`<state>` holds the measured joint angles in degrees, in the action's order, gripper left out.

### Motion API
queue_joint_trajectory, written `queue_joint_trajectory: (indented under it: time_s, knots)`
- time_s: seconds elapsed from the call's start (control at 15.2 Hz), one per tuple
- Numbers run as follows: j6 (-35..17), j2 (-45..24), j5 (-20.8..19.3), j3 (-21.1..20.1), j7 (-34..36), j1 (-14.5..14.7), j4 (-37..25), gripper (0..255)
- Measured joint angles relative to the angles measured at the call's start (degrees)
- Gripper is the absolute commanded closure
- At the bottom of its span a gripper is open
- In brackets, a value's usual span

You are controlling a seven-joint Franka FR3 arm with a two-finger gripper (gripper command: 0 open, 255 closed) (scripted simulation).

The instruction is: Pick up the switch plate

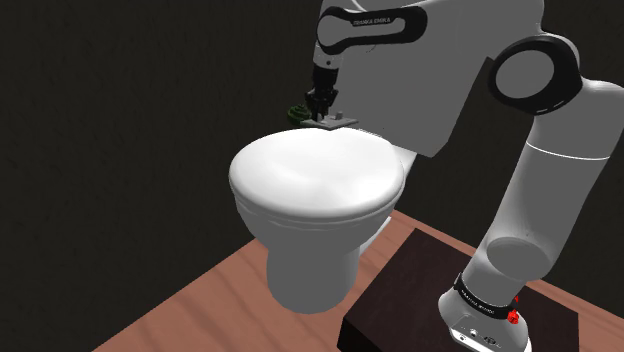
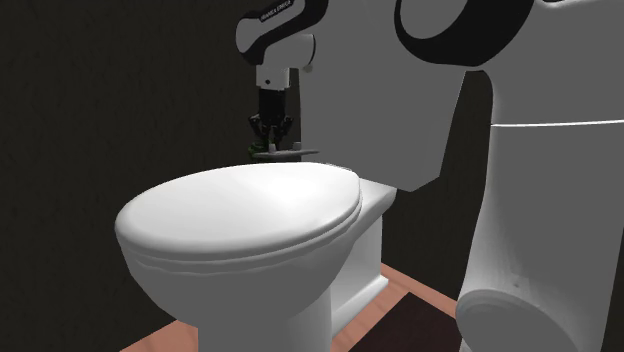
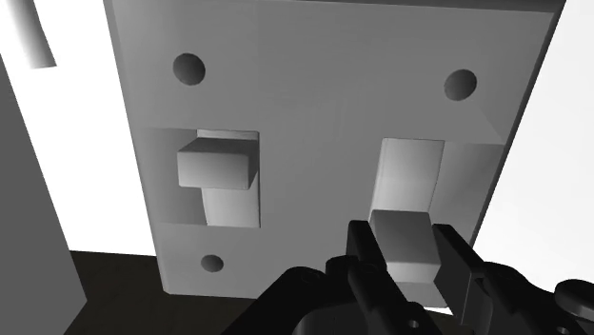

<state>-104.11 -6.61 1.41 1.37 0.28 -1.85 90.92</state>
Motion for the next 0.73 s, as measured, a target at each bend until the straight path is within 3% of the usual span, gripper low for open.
queue_joint_trajectory:
  time_s: [0.73]
  knots:
    - [8.80, -1.69, 0.02, 0.04, 0.11, -0.07, -10.50, 255]
